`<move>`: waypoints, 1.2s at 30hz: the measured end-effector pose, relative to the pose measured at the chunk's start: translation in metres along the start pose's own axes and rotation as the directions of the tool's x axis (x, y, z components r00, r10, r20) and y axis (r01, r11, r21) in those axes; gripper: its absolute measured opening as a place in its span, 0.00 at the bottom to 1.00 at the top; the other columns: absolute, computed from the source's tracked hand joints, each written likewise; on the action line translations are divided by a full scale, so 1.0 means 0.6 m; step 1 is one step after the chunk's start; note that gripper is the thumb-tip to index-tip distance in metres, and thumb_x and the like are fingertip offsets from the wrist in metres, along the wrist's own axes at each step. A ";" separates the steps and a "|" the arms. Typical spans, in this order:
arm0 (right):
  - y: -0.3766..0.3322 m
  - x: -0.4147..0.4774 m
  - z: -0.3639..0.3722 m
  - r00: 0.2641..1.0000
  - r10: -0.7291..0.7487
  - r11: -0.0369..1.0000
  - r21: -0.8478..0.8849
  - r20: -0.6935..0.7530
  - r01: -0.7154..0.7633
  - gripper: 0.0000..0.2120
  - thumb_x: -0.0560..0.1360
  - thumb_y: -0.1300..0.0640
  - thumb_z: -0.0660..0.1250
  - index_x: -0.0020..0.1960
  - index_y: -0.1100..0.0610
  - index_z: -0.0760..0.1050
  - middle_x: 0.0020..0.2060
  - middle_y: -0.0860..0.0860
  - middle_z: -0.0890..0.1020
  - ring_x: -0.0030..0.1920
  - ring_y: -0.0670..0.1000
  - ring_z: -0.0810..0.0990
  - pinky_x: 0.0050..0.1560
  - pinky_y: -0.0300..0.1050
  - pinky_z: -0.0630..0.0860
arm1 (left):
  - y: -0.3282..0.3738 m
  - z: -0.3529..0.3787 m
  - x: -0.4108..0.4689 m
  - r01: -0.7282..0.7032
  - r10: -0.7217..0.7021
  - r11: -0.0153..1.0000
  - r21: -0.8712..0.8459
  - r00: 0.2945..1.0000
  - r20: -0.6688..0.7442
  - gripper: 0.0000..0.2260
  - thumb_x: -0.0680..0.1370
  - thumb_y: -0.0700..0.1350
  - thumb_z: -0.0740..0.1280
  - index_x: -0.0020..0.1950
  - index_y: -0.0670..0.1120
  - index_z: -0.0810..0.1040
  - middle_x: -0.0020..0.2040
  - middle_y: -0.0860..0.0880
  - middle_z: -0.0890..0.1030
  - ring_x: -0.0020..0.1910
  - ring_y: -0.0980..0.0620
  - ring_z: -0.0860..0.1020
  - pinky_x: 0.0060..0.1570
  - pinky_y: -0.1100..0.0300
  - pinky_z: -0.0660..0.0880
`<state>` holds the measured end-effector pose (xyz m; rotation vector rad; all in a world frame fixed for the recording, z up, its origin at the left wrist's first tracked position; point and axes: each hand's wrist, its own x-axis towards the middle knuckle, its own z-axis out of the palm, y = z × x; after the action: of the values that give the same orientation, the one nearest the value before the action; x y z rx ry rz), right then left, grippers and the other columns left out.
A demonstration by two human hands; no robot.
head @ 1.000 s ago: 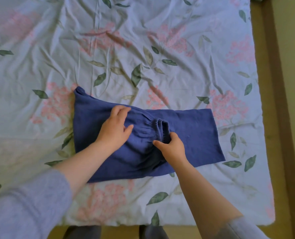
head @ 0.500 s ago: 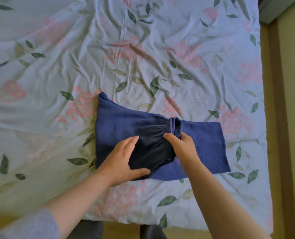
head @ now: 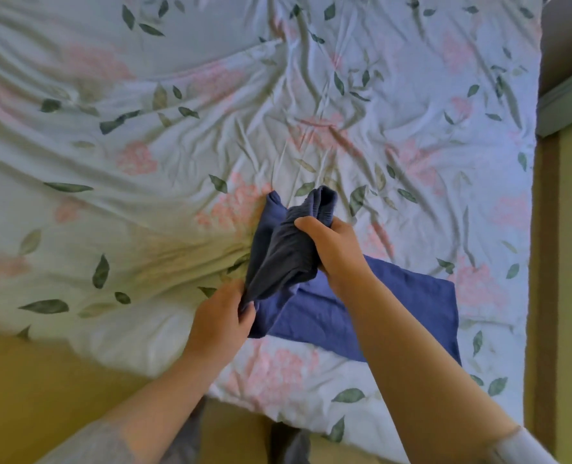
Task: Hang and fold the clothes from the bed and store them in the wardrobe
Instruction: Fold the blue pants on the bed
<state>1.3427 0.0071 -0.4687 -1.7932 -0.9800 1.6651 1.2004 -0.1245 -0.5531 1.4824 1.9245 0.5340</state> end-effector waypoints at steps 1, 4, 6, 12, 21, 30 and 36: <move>-0.011 -0.002 0.026 0.999 0.002 1.000 0.004 0.032 -0.002 0.03 0.74 0.57 0.70 0.45 0.55 0.78 0.44 0.56 0.83 0.50 0.61 0.83 0.51 0.56 0.80 | -0.013 -0.016 -0.005 0.005 -0.005 1.000 -0.013 0.999 -0.035 0.08 0.76 0.43 0.67 0.40 0.49 0.69 0.33 0.52 0.71 0.31 0.50 0.71 0.32 0.58 0.65; -0.036 -0.008 0.105 0.992 0.032 0.996 0.074 0.126 -0.042 0.04 0.75 0.57 0.70 0.48 0.55 0.77 0.47 0.57 0.84 0.50 0.59 0.83 0.56 0.60 0.80 | -0.050 -0.054 -0.024 -0.015 0.009 0.998 -0.054 0.993 -0.118 0.13 0.69 0.48 0.76 0.48 0.48 0.74 0.39 0.54 0.74 0.33 0.55 0.72 0.33 0.61 0.66; -0.043 -0.012 0.152 0.988 0.040 0.996 0.077 0.150 -0.052 0.07 0.74 0.57 0.71 0.50 0.57 0.77 0.50 0.58 0.83 0.52 0.60 0.82 0.58 0.62 0.78 | -0.065 -0.061 -0.034 -0.025 0.019 0.999 -0.045 0.994 -0.110 0.25 0.64 0.53 0.80 0.52 0.45 0.73 0.45 0.53 0.72 0.38 0.55 0.72 0.34 0.63 0.67; -0.026 -0.017 0.202 0.979 0.069 0.996 0.049 0.191 -0.080 0.06 0.75 0.58 0.70 0.50 0.59 0.77 0.53 0.62 0.83 0.54 0.61 0.82 0.60 0.63 0.77 | -0.062 -0.039 -0.014 0.213 -0.261 0.956 -0.201 0.931 -0.255 0.21 0.66 0.51 0.79 0.48 0.45 0.70 0.42 0.51 0.71 0.38 0.45 0.77 0.32 0.55 0.71; -0.001 -0.002 0.100 0.983 0.082 0.978 0.176 0.164 -0.110 0.08 0.78 0.61 0.67 0.56 0.60 0.76 0.53 0.59 0.83 0.52 0.57 0.83 0.52 0.51 0.82 | -0.081 -0.001 0.001 0.093 -0.117 0.987 -0.129 0.974 -0.193 0.14 0.70 0.46 0.73 0.51 0.44 0.75 0.43 0.46 0.76 0.42 0.43 0.77 0.37 0.53 0.73; -0.018 -0.020 0.108 0.971 0.069 0.968 0.221 0.228 -0.121 0.05 0.78 0.60 0.67 0.54 0.60 0.76 0.55 0.62 0.81 0.56 0.60 0.81 0.57 0.55 0.80 | -0.001 0.052 0.012 0.036 -0.053 0.998 -0.048 0.906 -0.420 0.35 0.58 0.45 0.83 0.59 0.42 0.69 0.47 0.40 0.77 0.43 0.37 0.79 0.35 0.51 0.78; -0.021 -0.020 0.093 0.978 0.053 0.972 0.213 0.203 -0.097 0.10 0.77 0.59 0.68 0.57 0.62 0.77 0.53 0.61 0.83 0.53 0.59 0.83 0.56 0.55 0.80 | -0.028 0.047 0.013 0.184 -0.266 0.952 -0.243 0.891 -0.367 0.09 0.69 0.32 0.69 0.48 0.38 0.74 0.42 0.38 0.76 0.38 0.35 0.76 0.34 0.54 0.68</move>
<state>1.2855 -0.0006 -0.4586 -1.5592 -0.7764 1.9457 1.2076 -0.1238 -0.5861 1.0564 2.2363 0.9493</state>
